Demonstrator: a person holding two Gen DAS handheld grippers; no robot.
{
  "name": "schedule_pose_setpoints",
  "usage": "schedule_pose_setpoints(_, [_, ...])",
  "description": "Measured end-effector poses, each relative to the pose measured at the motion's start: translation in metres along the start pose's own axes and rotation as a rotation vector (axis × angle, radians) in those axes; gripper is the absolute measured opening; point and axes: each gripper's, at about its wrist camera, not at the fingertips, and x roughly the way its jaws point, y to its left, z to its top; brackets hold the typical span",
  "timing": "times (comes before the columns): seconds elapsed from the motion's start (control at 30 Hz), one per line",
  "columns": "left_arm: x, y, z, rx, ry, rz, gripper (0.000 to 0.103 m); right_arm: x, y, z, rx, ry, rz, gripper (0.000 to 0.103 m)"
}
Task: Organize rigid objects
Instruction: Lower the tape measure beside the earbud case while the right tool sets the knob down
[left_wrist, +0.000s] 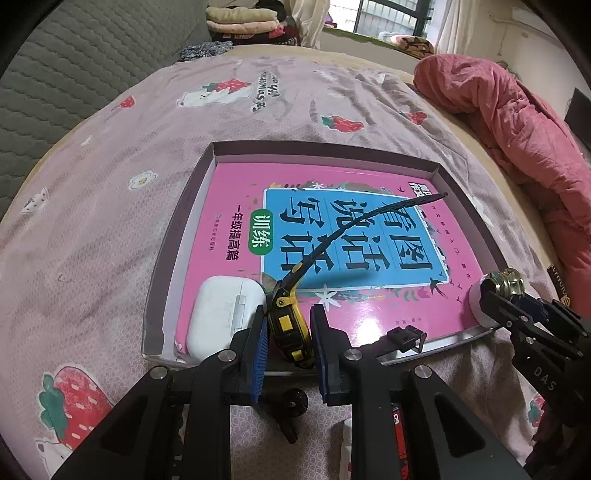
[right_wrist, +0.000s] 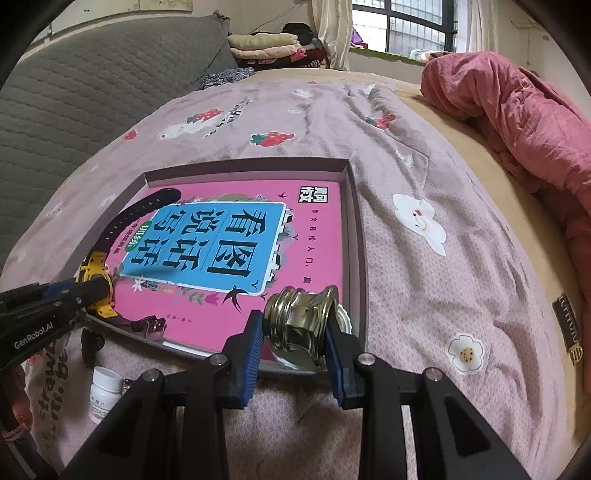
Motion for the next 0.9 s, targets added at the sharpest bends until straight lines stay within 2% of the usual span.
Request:
schedule_pose_setpoints(0.23, [-0.0006,-0.0011,-0.0004,0.005,0.004,0.008,0.024,-0.0029,-0.0017,-0.0010,0.023,0.000,0.024,0.032])
schedule_pose_setpoints(0.9, [-0.0020,0.0015,-0.0018,-0.017,0.013,-0.030,0.025,-0.0061,-0.0005,-0.0007,0.029,-0.004,0.003,0.033])
